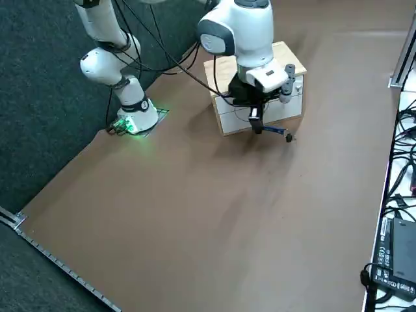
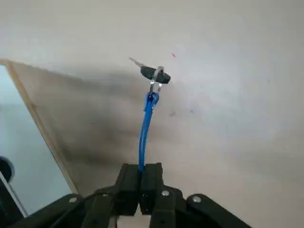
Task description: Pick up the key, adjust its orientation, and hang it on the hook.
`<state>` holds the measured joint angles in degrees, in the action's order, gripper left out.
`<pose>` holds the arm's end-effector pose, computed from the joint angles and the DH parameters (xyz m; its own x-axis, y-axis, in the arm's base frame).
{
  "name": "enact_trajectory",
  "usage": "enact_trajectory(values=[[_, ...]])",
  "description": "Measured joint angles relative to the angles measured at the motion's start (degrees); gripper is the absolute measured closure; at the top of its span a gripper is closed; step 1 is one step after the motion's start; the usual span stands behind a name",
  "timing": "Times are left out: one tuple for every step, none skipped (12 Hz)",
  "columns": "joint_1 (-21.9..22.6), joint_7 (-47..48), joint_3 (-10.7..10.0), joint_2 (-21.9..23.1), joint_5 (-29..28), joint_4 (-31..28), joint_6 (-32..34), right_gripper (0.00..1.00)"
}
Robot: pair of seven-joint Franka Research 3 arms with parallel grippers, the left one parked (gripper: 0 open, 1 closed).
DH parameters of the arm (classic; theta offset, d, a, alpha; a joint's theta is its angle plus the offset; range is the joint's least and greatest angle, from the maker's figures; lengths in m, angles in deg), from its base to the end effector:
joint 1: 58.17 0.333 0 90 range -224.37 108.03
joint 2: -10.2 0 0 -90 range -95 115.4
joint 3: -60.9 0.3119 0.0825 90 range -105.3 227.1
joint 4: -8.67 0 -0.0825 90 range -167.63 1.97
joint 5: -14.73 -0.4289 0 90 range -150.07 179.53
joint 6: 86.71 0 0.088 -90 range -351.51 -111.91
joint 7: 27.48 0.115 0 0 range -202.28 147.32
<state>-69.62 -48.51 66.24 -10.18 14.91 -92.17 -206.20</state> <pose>0.6757 -0.0763 0.3282 0.9670 0.2541 -0.0161 0.2534 -0.9666 -0.0380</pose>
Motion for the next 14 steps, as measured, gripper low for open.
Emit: enact_trajectory(values=[[0.5,-2.4,0.0,-0.7,0.0,0.8,0.0,0.96],[1.1,-4.6,0.0,-1.3,0.1,1.5,0.0,0.96],[1.8,-6.7,0.1,-1.8,0.7,1.9,0.0,0.96],[2.6,-8.1,0.1,-2.1,1.8,2.1,0.0,0.96],[3.6,-9.0,0.1,-2.3,3.3,2.3,0.0,0.96],[4.6,-9.9,0.1,-2.4,4.8,2.5,0.0,0.96],[5.8,-11.5,0.2,-2.5,6.0,2.5,0.0,0.96],[6.8,-13.3,0.2,-2.5,6.6,2.5,0.0,0.96],[7.6,-15.2,0.2,-2.5,6.9,2.6,0.0,0.96],[8.2,-17.2,0.2,-2.5,6.9,2.6,0.0,0.96],[8.6,-19.2,0.2,-2.5,6.9,2.6,-0.1,0.96],[8.9,-21.6,0.3,-2.5,6.9,2.6,-0.3,0.96],[9.0,-24.2,0.5,-2.5,6.9,2.6,-0.6,0.96],[9.0,-26.6,0.8,-2.6,6.7,2.6,-1.1,0.96]])
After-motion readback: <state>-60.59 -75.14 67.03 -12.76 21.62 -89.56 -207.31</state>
